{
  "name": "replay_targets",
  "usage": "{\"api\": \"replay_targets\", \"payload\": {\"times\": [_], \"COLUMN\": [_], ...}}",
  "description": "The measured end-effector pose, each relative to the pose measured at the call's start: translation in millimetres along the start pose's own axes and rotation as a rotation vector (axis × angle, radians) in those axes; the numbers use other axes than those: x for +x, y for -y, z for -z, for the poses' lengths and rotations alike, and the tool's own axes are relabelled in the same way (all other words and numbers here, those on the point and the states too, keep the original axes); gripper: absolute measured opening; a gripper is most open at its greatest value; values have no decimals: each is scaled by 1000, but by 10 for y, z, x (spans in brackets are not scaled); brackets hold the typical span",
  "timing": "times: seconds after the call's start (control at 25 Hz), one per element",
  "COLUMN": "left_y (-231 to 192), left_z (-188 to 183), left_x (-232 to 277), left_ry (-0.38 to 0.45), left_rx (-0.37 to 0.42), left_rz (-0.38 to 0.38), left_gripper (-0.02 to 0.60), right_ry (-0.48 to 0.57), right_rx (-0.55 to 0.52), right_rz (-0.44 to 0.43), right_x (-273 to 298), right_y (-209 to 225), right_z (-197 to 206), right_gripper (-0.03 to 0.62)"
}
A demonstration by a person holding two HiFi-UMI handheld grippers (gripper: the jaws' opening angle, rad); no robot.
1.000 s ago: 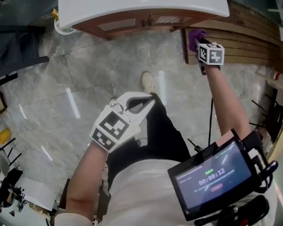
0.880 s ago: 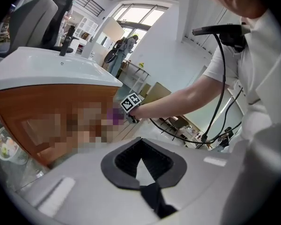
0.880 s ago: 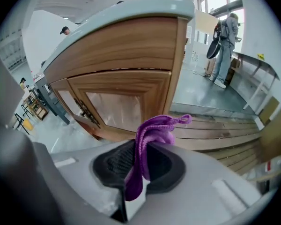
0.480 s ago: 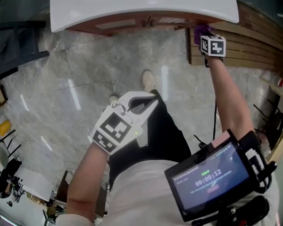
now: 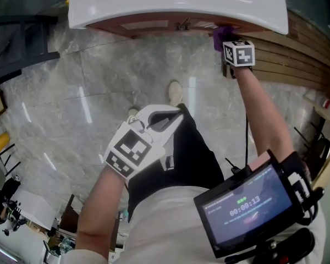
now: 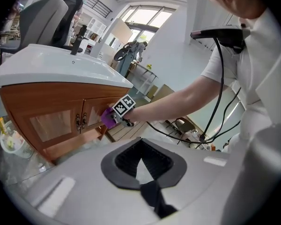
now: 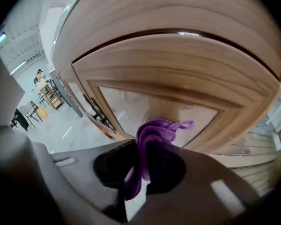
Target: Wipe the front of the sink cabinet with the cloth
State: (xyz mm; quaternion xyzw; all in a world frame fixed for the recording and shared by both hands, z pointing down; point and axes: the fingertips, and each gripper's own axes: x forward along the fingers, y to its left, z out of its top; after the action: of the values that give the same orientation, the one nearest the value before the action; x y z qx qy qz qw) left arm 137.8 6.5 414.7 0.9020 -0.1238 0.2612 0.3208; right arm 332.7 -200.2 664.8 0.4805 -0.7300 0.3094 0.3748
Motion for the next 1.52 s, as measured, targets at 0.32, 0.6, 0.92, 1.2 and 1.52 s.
{"api": "replay_targets", "payload": {"times": [0.32,0.6,0.92,1.2,1.52], "left_y": [-16,-43,-125,-172,-307], "left_z": [100,217,389,556,806], "left_x": [-233,-491,-830,-1057,-1350], "left_ry": [28,56,96,116,125], "left_rx": [-12,-25,-56,-74,-100], "left_rz": [-17,-31,-64,-85,-150], "left_gripper": [8,8,8,8,8], "right_ry": [17,27,9,9,-14], "right_rx": [-60,-83,-125,-184,-254], "right_rz": [-79,-120,-104,-141,-174], "right_x": [93,120,133,231,590], "right_y": [-598,-1057,-1452,-1950,-2574], "right_z": [-287,-474,-559,-695,-804], "right_gripper": [55,55,55,55,55]}}
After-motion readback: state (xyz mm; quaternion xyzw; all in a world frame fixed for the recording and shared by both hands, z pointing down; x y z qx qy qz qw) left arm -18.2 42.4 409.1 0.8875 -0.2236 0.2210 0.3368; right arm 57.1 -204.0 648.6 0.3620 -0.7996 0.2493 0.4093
